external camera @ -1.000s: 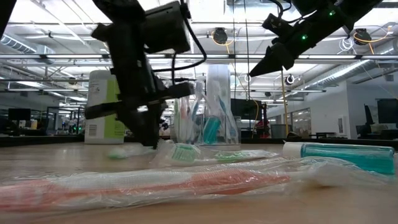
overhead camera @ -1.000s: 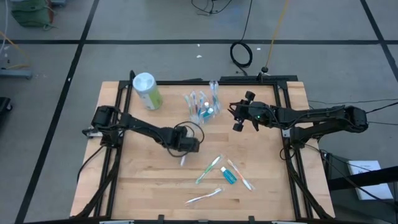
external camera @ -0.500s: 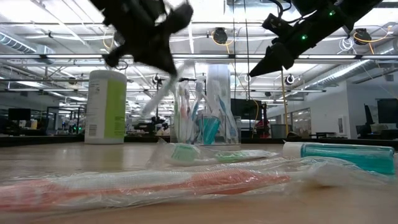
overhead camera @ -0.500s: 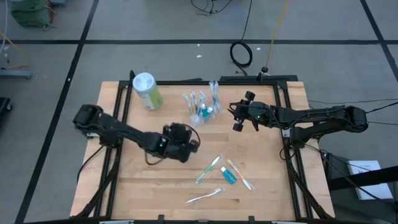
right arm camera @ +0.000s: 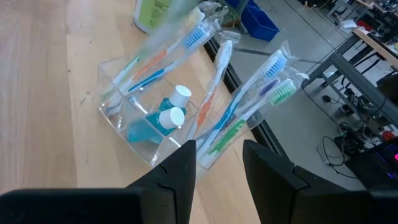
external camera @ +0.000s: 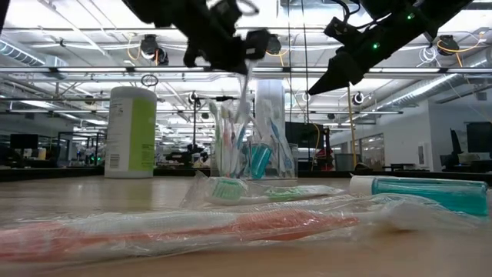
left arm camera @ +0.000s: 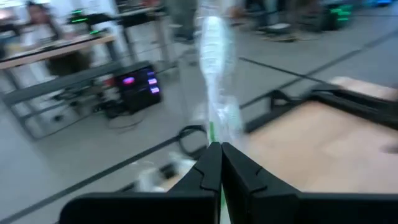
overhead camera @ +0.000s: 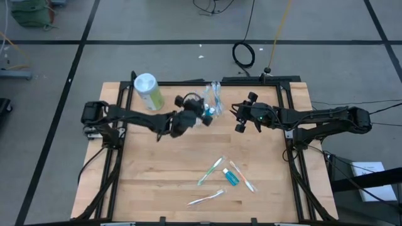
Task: Pick & Place toothbrushing station
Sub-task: Put the green toothbrush into the transparent organizer
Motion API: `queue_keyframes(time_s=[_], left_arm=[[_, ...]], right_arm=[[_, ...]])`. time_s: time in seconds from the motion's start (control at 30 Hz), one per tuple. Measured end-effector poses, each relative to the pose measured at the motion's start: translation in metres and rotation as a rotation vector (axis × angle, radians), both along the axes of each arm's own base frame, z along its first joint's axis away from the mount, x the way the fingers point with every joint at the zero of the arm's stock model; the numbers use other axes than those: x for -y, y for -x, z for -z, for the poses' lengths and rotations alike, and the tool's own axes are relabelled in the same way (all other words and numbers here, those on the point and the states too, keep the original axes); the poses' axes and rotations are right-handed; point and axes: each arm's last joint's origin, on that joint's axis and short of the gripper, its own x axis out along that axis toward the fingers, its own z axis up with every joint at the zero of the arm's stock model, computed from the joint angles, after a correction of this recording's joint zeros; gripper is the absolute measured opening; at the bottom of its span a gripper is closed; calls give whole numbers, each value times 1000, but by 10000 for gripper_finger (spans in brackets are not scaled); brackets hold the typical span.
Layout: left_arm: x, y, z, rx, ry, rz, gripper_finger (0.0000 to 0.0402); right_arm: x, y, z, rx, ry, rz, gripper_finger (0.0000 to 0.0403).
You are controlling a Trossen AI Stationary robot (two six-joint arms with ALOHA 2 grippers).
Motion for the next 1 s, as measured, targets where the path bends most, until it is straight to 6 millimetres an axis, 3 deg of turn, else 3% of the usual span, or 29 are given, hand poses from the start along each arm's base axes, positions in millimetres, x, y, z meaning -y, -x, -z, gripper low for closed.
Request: queue_keyframes(time_s=[0.1, 0.2, 0.47, 0.7, 0.87, 1.0], left_arm=[[-14, -3, 14, -12, 17, -56, 2], [-12, -8, 30, -22, 42, -66, 3], [24, -7, 56, -50, 28, -166, 2], [39, 3, 70, -131, 99, -129, 5], [40, 3, 74, -164, 189, -54, 6], [40, 3, 74, -199, 163, -45, 20]], right_arm=[[0, 0, 1, -6, -6, 2, 128], [0, 2, 6, -9, -6, 2, 128], [-1, 8, 25, -69, -7, -2, 128], [-2, 7, 24, 76, -224, 64, 128], [-10, 3, 24, 98, -422, -159, 128], [-16, 0, 18, 130, -424, -400, 128]])
